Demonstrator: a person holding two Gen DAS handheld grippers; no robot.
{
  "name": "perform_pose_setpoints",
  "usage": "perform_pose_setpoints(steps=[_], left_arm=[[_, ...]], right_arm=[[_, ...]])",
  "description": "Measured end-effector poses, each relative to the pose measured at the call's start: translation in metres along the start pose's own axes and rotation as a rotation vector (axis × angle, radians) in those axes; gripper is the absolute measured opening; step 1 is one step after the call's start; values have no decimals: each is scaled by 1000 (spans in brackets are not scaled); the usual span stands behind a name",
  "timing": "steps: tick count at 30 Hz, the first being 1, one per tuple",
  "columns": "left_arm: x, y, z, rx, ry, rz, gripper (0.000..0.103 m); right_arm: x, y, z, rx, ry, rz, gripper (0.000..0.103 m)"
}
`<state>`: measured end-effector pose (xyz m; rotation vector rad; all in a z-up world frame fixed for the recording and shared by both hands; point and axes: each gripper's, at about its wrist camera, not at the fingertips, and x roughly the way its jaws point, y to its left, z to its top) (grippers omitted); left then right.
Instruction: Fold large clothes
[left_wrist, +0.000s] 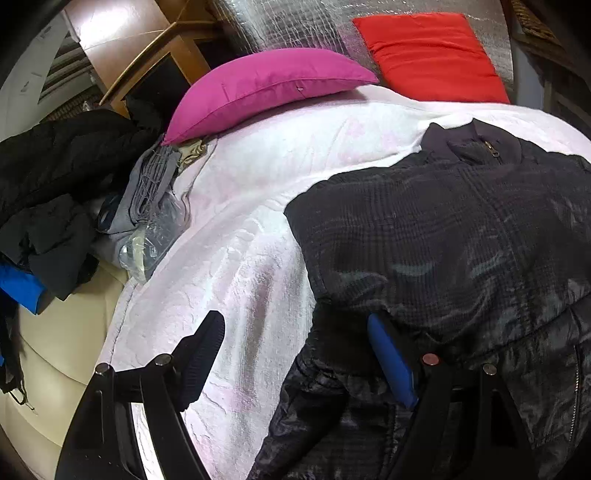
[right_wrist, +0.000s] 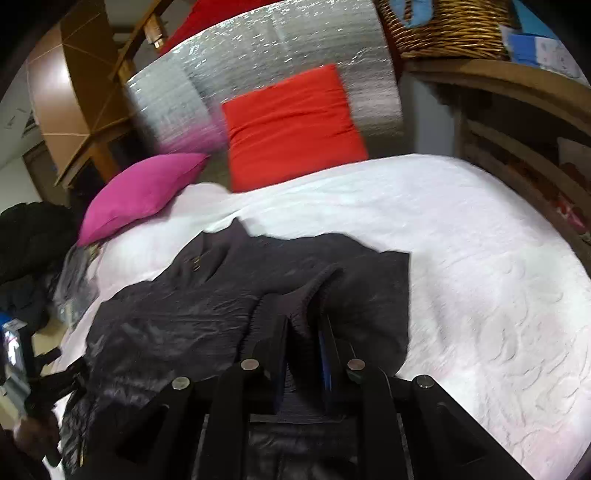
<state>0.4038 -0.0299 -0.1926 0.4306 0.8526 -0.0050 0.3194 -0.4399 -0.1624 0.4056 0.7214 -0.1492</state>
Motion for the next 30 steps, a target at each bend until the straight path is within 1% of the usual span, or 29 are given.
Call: perform_pose_setpoints(steps=[1, 3, 4, 5, 6, 7, 9, 11, 14, 16, 21, 24, 26, 30], left_arm=[[3, -4, -1, 20, 20, 0, 80], [7, -12, -6, 51, 46, 3, 80], [9, -15, -8, 67, 56, 6, 80], [8, -18, -9, 75, 59, 12, 80], [7, -18, -10, 76, 60, 17, 80], [3, -17, -9, 70, 60, 17, 80], [-11, -13, -9, 42, 39, -8, 80], [-27, -9, -11, 21, 7, -24, 80], [-57, -4, -17, -7, -58, -45, 80], [-74, -2, -21, -19, -86, -58, 80], [-122, 4, -39, -56, -166, -83, 81], [-147, 8, -50, -71, -207, -94, 85], [-160, 9, -56, -75, -224, -98, 87], [-179, 14, -69, -73, -244, -100, 87]], right_arm=[[5, -4, 0, -2, 7, -21, 16], [23, -12, -5, 0, 62, -63, 16], [36, -18, -9, 12, 115, -67, 16], [47, -23, -14, 29, 171, -57, 19], [49, -27, -16, 53, 189, -43, 19], [45, -28, -14, 79, 183, -38, 20], [33, -22, -6, 83, 197, -67, 20], [16, -10, -2, 36, 165, -117, 20], [-12, 15, -6, -74, 112, -189, 20], [-28, 32, -8, -138, 83, -217, 20], [-82, 62, -20, -255, -39, -300, 20], [-110, 76, -26, -298, -116, -314, 20], [-121, 82, -28, -313, -141, -311, 22], [-144, 94, -45, -361, -173, -333, 22]])
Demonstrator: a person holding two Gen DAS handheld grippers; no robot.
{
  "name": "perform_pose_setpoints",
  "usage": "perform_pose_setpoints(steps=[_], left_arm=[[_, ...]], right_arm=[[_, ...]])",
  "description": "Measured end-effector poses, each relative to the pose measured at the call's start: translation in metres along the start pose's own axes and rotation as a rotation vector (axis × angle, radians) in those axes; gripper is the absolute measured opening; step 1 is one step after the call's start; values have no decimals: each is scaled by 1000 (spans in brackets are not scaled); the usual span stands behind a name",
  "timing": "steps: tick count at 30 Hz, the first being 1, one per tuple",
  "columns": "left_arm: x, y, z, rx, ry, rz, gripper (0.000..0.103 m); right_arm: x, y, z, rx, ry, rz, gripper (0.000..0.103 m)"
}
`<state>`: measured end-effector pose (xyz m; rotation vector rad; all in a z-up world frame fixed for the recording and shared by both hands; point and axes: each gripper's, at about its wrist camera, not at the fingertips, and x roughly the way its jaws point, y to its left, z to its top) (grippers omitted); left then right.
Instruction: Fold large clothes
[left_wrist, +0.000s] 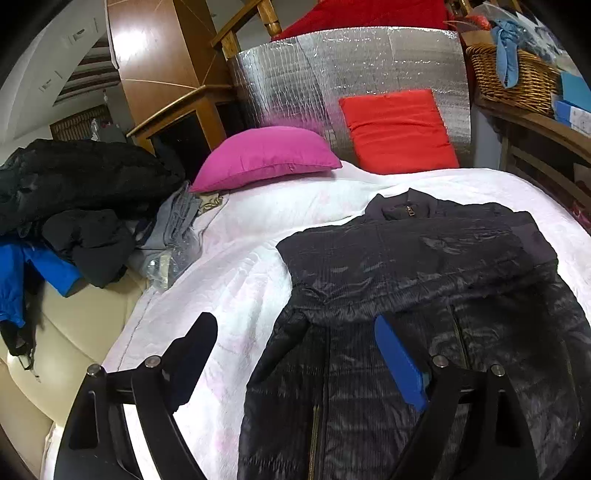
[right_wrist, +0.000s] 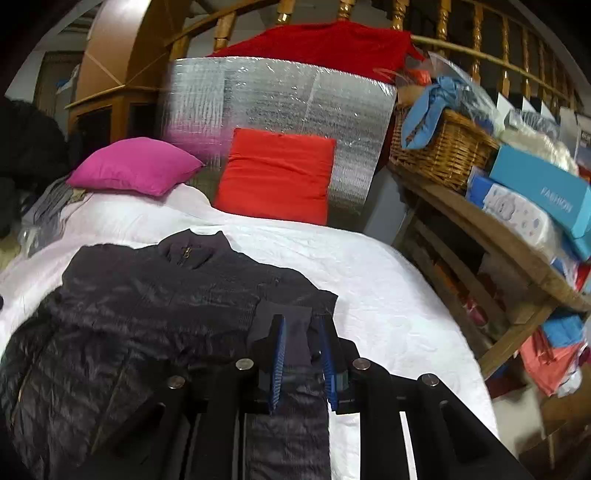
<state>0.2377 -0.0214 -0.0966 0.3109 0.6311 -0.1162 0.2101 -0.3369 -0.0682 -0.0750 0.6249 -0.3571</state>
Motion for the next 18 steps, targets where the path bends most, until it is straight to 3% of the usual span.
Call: perform_pose_setpoints(steps=[18], left_arm=[[-61, 15, -35, -36, -33, -1, 88]], right_arm=[[-62, 11, -44, 28, 0, 26, 22]])
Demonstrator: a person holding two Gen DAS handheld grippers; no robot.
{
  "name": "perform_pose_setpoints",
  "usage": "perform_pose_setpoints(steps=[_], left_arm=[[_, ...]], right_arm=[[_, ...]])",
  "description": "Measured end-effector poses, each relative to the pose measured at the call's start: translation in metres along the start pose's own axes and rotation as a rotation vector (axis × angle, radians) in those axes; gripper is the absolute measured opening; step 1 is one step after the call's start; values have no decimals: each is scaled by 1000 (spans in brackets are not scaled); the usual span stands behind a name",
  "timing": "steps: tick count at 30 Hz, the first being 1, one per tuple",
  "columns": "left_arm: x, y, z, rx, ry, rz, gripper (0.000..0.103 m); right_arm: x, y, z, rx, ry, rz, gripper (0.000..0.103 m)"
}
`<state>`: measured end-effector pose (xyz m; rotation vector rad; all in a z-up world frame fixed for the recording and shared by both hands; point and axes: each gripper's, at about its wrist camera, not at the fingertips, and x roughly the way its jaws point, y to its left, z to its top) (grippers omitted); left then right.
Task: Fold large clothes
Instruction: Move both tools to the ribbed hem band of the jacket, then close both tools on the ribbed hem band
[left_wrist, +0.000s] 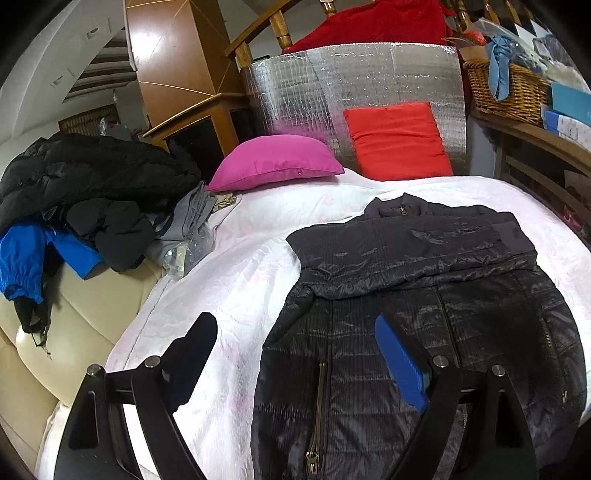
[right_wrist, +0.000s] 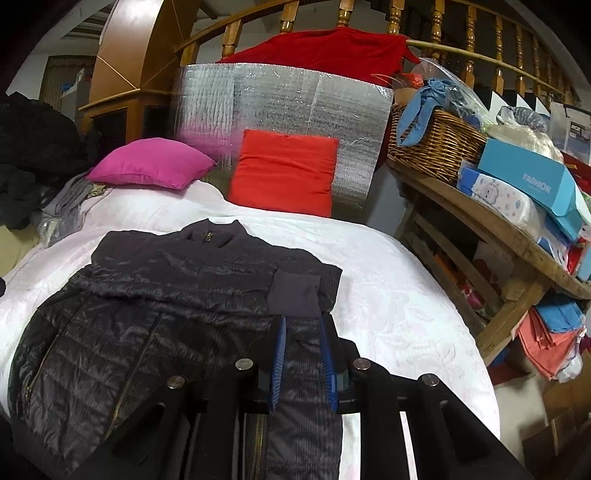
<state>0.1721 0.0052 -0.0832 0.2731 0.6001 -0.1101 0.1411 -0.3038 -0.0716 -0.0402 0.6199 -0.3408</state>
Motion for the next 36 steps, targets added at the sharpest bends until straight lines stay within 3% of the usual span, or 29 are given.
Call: perform_pose_setpoints(steps=[6, 7, 9, 10, 13, 20, 25, 30, 36], left_arm=[[-20, 4, -14, -16, -5, -16, 88], [-23, 5, -17, -19, -4, -17, 88], [-28, 7, -24, -24, -1, -21, 88], [-30, 8, -27, -28, -1, -24, 88], [-36, 13, -36, -37, 1, -28, 88], [-32, 28, -57, -74, 42, -33, 88], [-15, 44, -90, -103, 160, -98, 88], [12, 58, -127, -165, 338, -198, 88], [35, 59, -156, -260, 459, -282, 88]], right_arm=[[-28, -1, -11, -18, 3, -7, 23], [-33, -2, -12, -22, 0, -12, 27], [-46, -1, -16, -39, -18, -24, 59], [-52, 0, -18, -48, -36, -25, 85], [-76, 7, -22, -98, -122, -59, 87], [-89, 20, -29, -167, -108, -45, 87], [-79, 11, -57, -107, 36, 137, 87], [-48, -35, -104, 132, 241, 353, 87], [-20, -68, -151, 373, 380, 480, 87]])
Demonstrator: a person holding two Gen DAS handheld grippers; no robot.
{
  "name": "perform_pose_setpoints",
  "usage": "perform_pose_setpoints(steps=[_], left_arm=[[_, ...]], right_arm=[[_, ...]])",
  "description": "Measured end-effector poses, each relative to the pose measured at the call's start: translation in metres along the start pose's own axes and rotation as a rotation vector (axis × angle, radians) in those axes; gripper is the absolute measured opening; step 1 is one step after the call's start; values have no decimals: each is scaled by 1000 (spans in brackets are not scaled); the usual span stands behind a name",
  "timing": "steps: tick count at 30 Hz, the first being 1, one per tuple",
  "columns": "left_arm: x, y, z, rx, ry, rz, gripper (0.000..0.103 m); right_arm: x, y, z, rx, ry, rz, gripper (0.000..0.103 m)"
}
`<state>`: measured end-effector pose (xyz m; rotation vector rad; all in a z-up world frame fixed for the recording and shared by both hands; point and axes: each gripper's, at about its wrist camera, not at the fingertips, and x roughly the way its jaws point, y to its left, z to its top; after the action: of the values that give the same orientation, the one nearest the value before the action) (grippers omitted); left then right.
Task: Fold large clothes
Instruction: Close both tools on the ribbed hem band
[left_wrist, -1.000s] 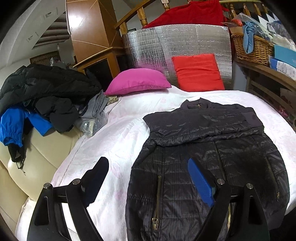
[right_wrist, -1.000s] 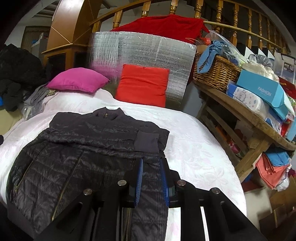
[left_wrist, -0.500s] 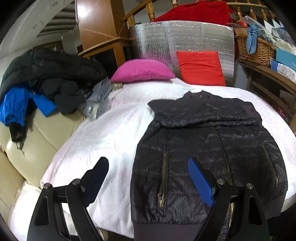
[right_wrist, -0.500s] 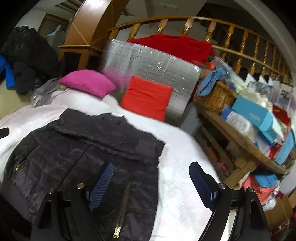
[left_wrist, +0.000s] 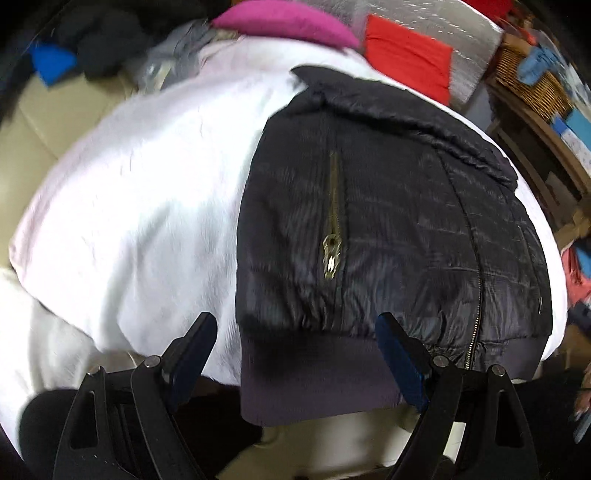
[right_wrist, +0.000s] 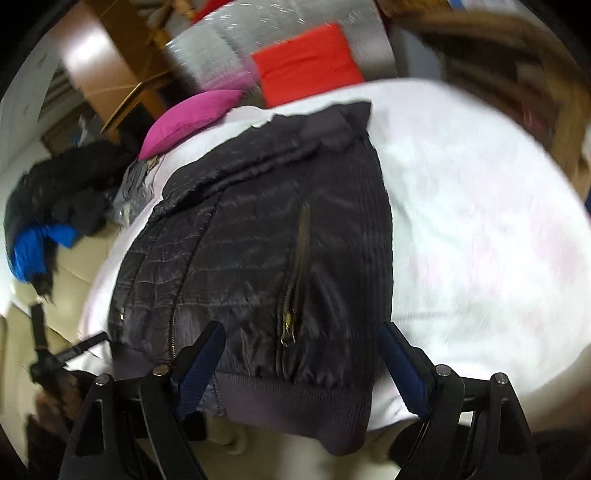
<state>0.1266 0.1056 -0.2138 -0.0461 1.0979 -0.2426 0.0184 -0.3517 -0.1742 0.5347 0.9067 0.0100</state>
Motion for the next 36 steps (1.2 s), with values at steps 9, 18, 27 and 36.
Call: perform_pose_setpoints(steps=[9, 18, 27, 36], left_arm=[[11, 9, -3, -44, 14, -110, 67], [4, 42, -7, -109, 13, -161, 49], [12, 29, -6, -56, 23, -98, 65], [11, 27, -8, -17, 0, -98, 36]], right_arm=[[37, -9, -9, 140, 70, 117, 75], [46, 4, -14, 122, 120, 192, 39], [24, -17, -5, 148, 63, 133, 62], [23, -41, -1, 223, 48, 154, 70]])
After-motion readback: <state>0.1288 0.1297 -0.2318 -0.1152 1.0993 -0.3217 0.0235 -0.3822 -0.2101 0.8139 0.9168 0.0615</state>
